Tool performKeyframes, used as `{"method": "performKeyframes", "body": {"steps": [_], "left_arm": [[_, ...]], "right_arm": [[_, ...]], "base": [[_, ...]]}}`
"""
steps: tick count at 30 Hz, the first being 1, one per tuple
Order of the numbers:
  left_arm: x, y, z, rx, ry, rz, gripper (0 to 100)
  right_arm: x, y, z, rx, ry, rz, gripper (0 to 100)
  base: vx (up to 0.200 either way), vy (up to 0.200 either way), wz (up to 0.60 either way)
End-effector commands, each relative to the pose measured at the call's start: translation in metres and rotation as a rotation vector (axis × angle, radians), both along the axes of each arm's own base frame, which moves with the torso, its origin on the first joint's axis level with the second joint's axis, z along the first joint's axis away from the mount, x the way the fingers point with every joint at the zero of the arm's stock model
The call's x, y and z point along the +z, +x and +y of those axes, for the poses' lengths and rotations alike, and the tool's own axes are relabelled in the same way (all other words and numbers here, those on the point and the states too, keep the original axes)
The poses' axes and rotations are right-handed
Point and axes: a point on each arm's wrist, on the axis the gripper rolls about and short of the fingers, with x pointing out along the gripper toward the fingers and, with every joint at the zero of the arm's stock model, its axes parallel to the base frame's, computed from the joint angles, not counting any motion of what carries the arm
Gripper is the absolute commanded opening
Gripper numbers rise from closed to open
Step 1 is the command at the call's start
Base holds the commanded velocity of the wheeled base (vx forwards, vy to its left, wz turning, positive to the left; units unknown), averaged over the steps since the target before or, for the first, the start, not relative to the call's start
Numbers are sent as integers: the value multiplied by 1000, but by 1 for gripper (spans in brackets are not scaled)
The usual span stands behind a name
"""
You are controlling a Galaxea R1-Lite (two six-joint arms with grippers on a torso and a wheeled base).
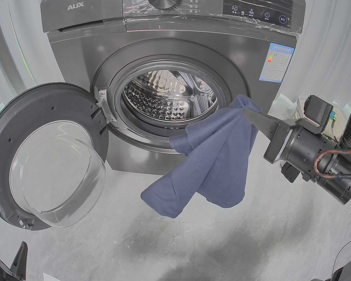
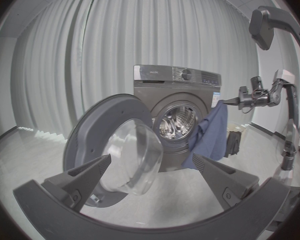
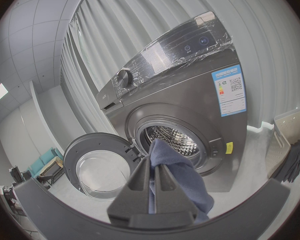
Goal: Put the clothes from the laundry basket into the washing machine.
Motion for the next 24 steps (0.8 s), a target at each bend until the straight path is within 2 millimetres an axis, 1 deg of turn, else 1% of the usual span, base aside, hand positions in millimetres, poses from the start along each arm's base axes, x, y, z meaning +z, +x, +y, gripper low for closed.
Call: {"method": "performKeyframes", "body": {"steps": [1,3,8,9,11,13,14,15,19,23,24], "left_arm": [[27,22,-3,-163,13,118,100],[35,30,-4,-235,15,156,100],[47,48,-9,-417,14,225,100],[50,55,-10,-469,12,248,100],[53,66,-12,-508,14,271,100],[56,82,-15,-546,13,293,100],[57,84,-16,-554,14,293,100],[57,93,-19,-581,11,301,100],[57,107,-27,-647,14,332,100],[58,113,-33,-690,19,349,100],[59,117,-35,-698,18,364,100]], "right_arm": [[-2,11,28,44,34,2,0],[-4,14,31,44,37,-2,0],[-4,16,31,42,49,-12,0],[-5,17,31,42,50,-11,0],[-6,19,32,39,50,-11,0],[-4,20,32,37,56,-20,0],[-4,21,32,37,56,-20,0],[-5,22,34,36,55,-19,0],[-1,24,36,34,66,-29,0],[2,25,36,33,75,-38,0],[3,25,36,33,78,-39,0]], "base": [[0,0,0],[0,0,0],[0,0,0],[0,0,0],[0,0,0],[0,0,0],[0,0,0],[0,0,0],[0,0,0],[0,0,0],[0,0,0]]}}
